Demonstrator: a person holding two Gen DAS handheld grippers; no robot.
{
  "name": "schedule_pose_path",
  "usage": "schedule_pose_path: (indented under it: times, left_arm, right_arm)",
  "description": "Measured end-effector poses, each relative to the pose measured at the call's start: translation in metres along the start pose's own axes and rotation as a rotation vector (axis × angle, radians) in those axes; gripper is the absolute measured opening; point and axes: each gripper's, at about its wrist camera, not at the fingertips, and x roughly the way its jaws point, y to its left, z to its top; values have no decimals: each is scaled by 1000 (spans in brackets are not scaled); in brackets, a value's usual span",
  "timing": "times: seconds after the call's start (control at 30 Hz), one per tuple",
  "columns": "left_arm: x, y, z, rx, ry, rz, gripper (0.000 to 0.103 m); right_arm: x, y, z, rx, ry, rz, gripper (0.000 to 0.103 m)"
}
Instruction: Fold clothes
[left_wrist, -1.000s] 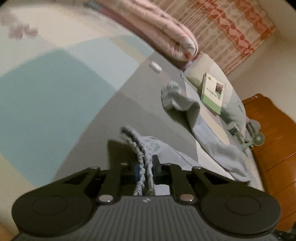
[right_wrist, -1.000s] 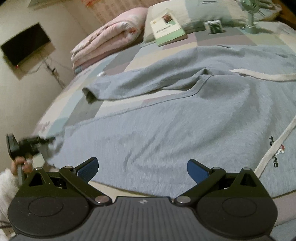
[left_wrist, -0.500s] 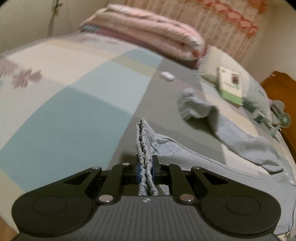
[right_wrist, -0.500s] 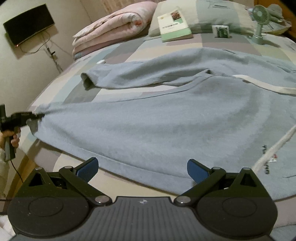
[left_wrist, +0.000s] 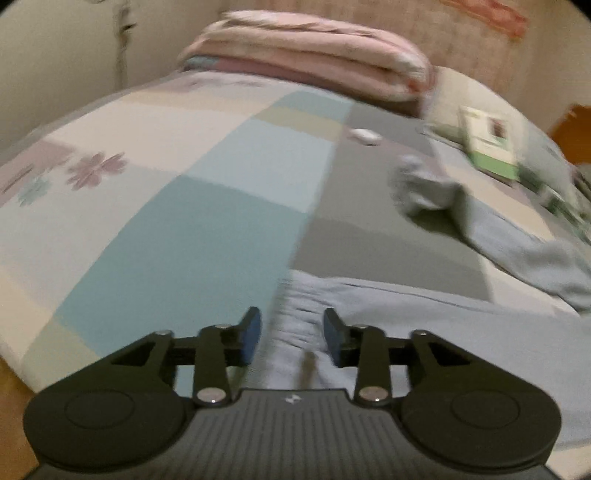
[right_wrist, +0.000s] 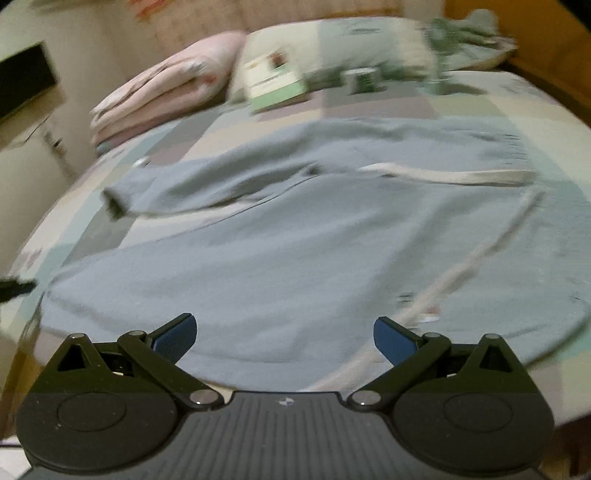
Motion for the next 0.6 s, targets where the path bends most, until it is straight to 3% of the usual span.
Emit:
schedule_pose_path:
  times: [0.17,0.33,0.43,0.53,0.6]
  left_arm:
    - [-11,-97,-37,274,27,-154,50]
    - [-23,-198,-100,717,22,-329,53]
    - [-26,-235,-131,971,2,-356,54]
    - [-22,-254,-147,1147,5,-323,54]
    - [-20,-258,-151,1231,-12,-283,55]
  right_arm:
    - [-20,-52,-3,153,-47,-65,103]
    - [-24,-70,-11,183,-55,-79,103]
    - [-18,-49,-10,32,-28,-85,103]
    - [-4,-1,-12,-263,16,-94,98]
    - [10,36,-18,-470,54,-84,86]
